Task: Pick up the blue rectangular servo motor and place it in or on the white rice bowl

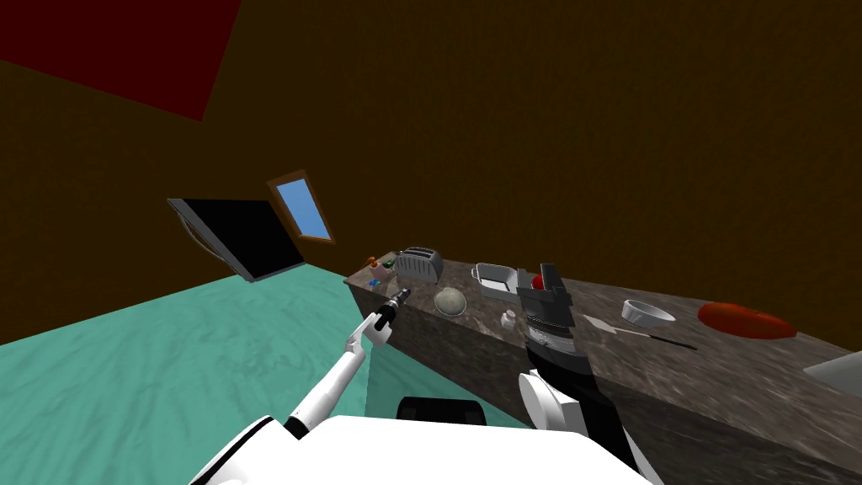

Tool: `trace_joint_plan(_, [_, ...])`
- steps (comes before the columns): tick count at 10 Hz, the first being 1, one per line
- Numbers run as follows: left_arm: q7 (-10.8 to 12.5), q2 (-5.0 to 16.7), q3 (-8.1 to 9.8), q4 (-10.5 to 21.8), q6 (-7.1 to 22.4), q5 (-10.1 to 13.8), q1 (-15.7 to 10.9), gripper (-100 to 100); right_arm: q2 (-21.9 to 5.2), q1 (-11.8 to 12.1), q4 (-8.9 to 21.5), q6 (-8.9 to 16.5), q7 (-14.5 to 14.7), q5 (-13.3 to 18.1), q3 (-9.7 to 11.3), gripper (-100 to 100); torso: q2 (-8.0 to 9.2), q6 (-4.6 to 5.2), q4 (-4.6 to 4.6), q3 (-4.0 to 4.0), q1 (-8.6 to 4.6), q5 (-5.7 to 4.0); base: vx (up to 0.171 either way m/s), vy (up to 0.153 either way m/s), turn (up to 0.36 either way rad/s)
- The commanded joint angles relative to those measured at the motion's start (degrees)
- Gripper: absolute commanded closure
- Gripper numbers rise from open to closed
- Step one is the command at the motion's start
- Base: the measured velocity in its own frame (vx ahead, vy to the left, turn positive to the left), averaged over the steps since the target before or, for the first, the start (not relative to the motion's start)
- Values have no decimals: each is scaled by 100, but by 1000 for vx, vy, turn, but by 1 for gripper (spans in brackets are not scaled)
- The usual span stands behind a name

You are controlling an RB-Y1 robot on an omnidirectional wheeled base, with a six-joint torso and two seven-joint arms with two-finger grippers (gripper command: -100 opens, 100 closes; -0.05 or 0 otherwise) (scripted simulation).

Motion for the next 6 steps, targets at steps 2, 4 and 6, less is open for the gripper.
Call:
trace_joint_plan(2, [87,138,-57,-124,186,287,-191,100,0,0,0,0,0,0,0,0,5,2,4,5,-14,-4,-222,-65,18])
trace_joint_plan(4, [162,247,-98,-208,359,520,-376,100,0,0,0,0,0,0,0,0,11,4,7,10,-23,-6,-213,-83,10])
trace_joint_plan(6, [240,346,-134,-292,552,729,-556,100,1,-1,0,0,0,0,1,0,25,3,9,17,-28,-8,-231,-100,2])
